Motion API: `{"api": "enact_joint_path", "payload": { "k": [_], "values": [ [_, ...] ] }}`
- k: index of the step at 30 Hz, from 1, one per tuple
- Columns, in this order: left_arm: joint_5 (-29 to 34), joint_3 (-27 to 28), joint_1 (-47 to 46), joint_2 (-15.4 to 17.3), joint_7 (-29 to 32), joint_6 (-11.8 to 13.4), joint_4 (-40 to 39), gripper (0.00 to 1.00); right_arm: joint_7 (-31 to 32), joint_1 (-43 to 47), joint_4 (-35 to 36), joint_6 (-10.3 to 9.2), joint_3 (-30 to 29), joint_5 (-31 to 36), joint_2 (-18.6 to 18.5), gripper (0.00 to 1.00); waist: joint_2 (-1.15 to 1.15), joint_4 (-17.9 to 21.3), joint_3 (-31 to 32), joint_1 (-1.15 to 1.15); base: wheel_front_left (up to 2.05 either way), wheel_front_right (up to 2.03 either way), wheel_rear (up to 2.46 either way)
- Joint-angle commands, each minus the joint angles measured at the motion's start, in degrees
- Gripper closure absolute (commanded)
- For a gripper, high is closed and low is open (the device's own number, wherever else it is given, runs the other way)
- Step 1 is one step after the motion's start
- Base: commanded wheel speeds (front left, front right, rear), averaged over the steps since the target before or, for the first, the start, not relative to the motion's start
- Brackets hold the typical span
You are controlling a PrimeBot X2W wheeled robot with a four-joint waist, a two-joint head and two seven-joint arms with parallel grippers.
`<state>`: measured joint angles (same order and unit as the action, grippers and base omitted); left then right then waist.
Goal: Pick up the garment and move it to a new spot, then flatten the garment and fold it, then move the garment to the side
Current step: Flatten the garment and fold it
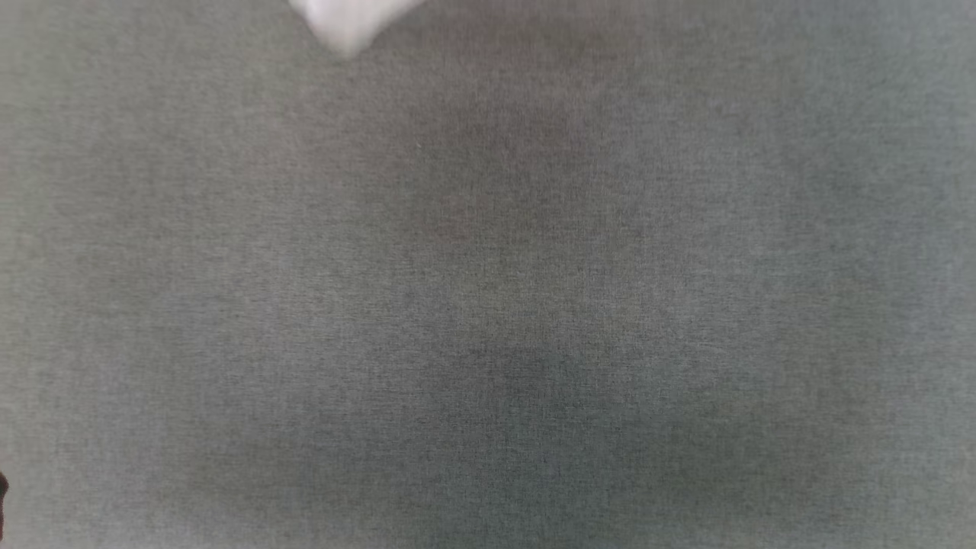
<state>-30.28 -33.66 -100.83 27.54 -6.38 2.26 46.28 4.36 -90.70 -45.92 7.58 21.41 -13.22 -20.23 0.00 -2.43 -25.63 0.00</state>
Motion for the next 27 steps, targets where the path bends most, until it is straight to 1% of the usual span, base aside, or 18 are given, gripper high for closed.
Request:
{"api": "enact_joint_path", "payload": {
  "k": [1,2,4,7,10,12,13,15,16,17,19,20,22,23,27],
  "values": [
    [1.26,0.64,-1.89,0.12,-4.15,0.55,0.9,1.0,-4.18,-1.01,-2.03,-0.16,-0.9,2.96,0.51,1.0,0.0,0.14,-1.61,0.0,0.0,0.0,0.0],
    [1.46,0.7,-2.57,-0.31,-6.1,0.05,1.4,1.0,-6.78,-1.65,-3.62,-0.16,-1.36,5.08,1.13,1.0,0.0,-0.04,-1.99,0.0,0.0,0.0,0.0],
    [2.05,0.34,-2.54,-0.94,-7.86,-1.37,2.71,1.0,-10.04,-2.34,-6.78,-0.16,-1.9,8.31,2.05,1.0,0.0,-0.47,-2.48,0.0,0.0,0.0,0.0],
    [2.92,-0.99,0.48,-1.22,-8.59,-4.1,4.56,1.0,-11.79,-1.29,-11.44,-0.15,-1.51,9.86,3.36,1.0,0.0,-1.32,-2.44,0.0,0.0,0.0,0.0],
    [2.22,-3.13,5.72,-2.08,-8.43,-7.23,6.96,1.0,-11.81,1.21,-15.4,-0.15,0.12,8.78,4.23,1.0,0.0,-2.1,-1.69,0.0,0.0,0.0,0.0],
    [0.97,-4.61,9.0,-2.6,-6.31,-8.61,8.58,1.0,-11.25,3.66,-17.24,-0.15,1.91,6.45,5.01,1.0,0.0,-2.6,-0.87,0.0,0.0,0.0,0.0],
    [-0.19,-5.29,10.99,-3.08,-4.73,-9.12,9.24,1.0,-10.95,4.99,-17.72,-0.15,2.79,5.11,5.24,1.0,0.0,-2.89,-0.38,0.0,0.0,0.0,0.0],
    [-1.74,-6.88,15.04,-3.01,-1.27,-9.53,9.97,1.0,-9.81,7.84,-18.31,-0.15,5.36,2.19,5.01,1.0,0.0,-3.25,0.59,0.0,0.0,0.0,0.0],
    [-3.6,-7.61,17.3,-3.42,0.97,-9.64,9.85,1.0,-9.12,9.55,-18.13,-0.15,6.7,0.61,4.98,1.0,0.0,-3.43,1.08,0.0,0.0,0.0,0.0],
    [-5.86,-7.9,19.51,-3.81,3.19,-9.65,9.18,1.0,-8.38,11.25,-17.68,-0.15,7.95,-1.26,4.76,1.0,0.0,-3.58,1.55,0.0,0.0,0.0,0.0],
    [-8.73,-9.97,23.67,-3.37,8.53,-9.66,6.98,1.0,-6.26,14.97,-16.32,-0.15,10.15,-5.31,3.56,1.0,0.0,-4.03,2.65,0.0,0.0,0.0,0.0],
    [-11.45,-10.06,25.32,-3.09,11.24,-9.67,5.97,1.0,-5.34,16.54,-15.35,-0.14,11.4,-7.08,3.12,1.0,0.0,-4.18,3.1,0.0,0.0,0.0,0.0],
    [-13.87,-11.51,29.19,-1.49,15.18,-9.66,2.87,1.0,-3.16,20.07,-12.77,-0.15,13.19,-11.27,1.64,1.0,0.0,-4.46,3.96,0.0,0.0,0.0,0.0],
    [-16.17,-11.59,31.66,-0.93,17.54,-9.6,1.79,1.0,-1.9,22.19,-11.3,-0.14,14.3,-13.16,0.87,1.0,0.0,-4.66,4.41,0.0,0.0,0.0,0.0],
    [-20.19,-12.32,39.14,2.1,24.95,-9.35,-4.7,1.0,3.28,30.09,-4.08,-0.13,17.41,-20.51,-3.68,1.0,0.0,-5.29,5.91,0.0,0.0,0.0,0.0]
  ]
}}
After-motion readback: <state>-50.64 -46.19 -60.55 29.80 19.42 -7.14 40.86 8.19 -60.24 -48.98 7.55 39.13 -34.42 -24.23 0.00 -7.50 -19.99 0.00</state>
